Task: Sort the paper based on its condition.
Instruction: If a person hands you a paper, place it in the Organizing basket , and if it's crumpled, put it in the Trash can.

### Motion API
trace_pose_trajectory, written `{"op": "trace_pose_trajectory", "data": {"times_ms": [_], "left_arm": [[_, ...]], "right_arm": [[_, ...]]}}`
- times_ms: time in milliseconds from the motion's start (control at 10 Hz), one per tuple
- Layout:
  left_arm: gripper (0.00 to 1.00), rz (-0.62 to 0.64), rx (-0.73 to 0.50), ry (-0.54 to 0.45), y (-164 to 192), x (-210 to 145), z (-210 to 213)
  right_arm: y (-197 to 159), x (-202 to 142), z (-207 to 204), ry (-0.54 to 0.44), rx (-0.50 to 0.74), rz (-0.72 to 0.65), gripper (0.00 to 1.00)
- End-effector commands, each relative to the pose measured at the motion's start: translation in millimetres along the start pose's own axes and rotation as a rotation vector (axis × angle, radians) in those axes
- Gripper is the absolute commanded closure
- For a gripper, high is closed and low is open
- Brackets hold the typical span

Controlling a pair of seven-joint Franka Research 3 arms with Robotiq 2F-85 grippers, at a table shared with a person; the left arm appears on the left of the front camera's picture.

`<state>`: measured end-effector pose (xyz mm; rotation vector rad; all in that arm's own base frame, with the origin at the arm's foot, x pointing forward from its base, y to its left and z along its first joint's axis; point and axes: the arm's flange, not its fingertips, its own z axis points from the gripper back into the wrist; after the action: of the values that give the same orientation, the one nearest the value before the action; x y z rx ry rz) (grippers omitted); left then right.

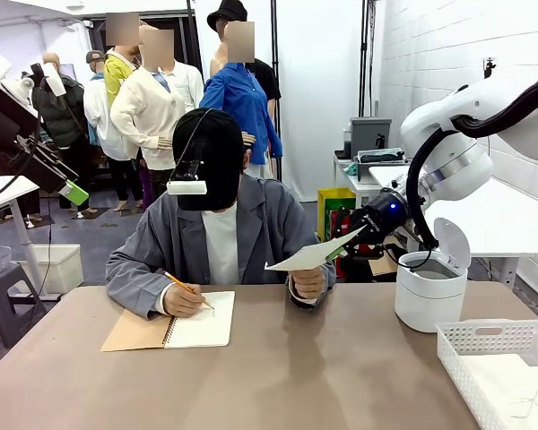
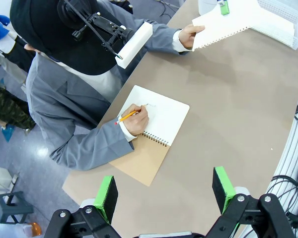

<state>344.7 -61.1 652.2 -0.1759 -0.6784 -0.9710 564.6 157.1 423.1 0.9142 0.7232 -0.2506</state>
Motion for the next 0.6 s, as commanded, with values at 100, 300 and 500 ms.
{"op": "trace_pose_trajectory", "data": {"times_ms": [100, 300, 500], "left_arm": [[0.0, 0.001, -0.002, -0.001, 0, -1, 0], [0.0, 0.001, -0.002, -0.001, 0, -1, 0], [0.0, 0.001, -0.002, -0.001, 0, -1, 0]], "right_arm": [[5, -13, -2, 0.015, 0.006, 0.061, 1.0], [29, -49, 4, -0.023, -0.023, 0.219, 1.0], [58, -95, 19, -0.098, -0.124, 0.375, 1.0]]}}
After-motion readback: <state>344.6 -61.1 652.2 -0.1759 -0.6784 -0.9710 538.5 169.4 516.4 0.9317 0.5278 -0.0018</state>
